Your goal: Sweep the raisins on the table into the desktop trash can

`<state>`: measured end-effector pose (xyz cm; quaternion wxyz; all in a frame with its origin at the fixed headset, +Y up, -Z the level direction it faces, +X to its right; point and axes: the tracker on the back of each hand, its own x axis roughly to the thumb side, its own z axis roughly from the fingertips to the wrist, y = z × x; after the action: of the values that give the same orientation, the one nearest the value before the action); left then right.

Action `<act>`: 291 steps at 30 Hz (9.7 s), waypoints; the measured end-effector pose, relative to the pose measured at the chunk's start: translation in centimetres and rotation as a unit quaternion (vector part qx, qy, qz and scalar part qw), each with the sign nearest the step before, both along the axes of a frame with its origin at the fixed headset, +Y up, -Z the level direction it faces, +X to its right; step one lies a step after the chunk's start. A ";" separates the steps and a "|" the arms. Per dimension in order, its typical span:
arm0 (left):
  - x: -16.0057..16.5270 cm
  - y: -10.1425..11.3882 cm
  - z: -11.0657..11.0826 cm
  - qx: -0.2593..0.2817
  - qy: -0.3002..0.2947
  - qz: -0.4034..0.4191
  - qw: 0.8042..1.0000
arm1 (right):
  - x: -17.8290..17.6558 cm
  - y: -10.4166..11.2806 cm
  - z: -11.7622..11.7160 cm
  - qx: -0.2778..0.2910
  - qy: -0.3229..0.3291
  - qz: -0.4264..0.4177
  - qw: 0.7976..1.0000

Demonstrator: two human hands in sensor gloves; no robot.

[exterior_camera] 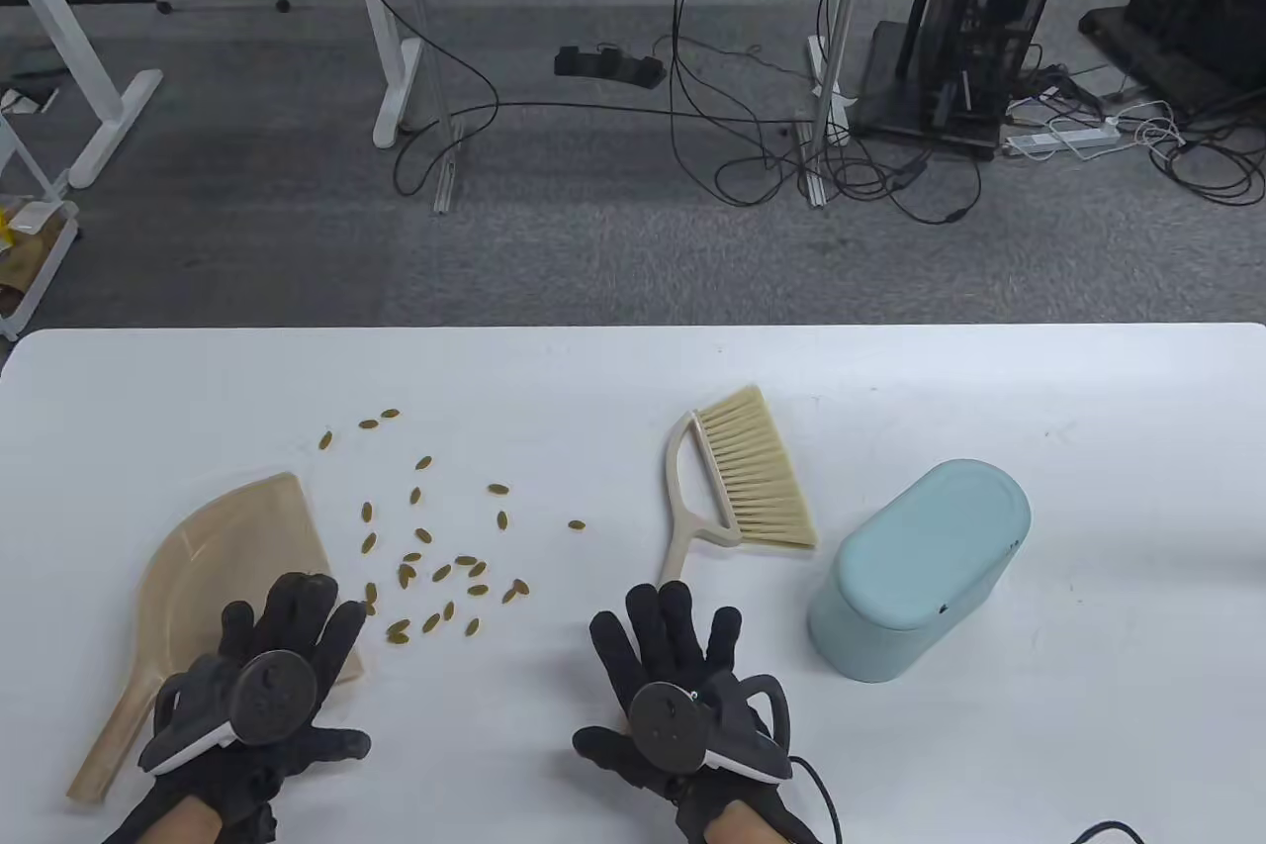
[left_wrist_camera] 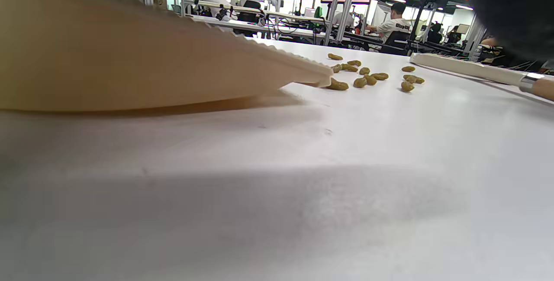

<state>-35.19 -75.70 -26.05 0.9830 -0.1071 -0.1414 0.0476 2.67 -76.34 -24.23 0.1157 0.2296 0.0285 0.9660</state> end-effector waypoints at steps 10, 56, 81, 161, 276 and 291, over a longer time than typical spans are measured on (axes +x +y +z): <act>0.0 0.0 -0.1 0.000 -0.001 -0.003 1.000 | 0.2 0.1 -0.1 0.000 -0.009 -0.006 1.000; -1.2 0.7 -0.3 0.001 0.053 0.008 0.999 | -0.2 3.4 -2.4 -0.068 -0.300 0.097 0.947; -2.1 1.5 -0.5 0.000 0.063 0.060 0.996 | 1.1 5.3 -2.4 -0.023 -0.460 0.221 0.860; -5.7 2.1 -0.4 0.014 0.149 0.158 0.976 | -0.4 1.6 -3.6 -0.427 -0.163 -0.514 0.726; -12.4 1.9 1.1 -0.037 0.461 0.085 0.882 | 6.2 0.3 -2.9 -0.366 -0.049 -0.626 0.686; -14.3 0.9 1.0 -0.146 0.442 0.207 0.860 | 7.2 -0.5 -2.5 -0.349 -0.071 -0.648 0.673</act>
<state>-49.46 -74.84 -25.09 0.8828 -0.1857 0.2977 0.3122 9.85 -76.82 -26.73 0.7860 0.0643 0.1998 0.5815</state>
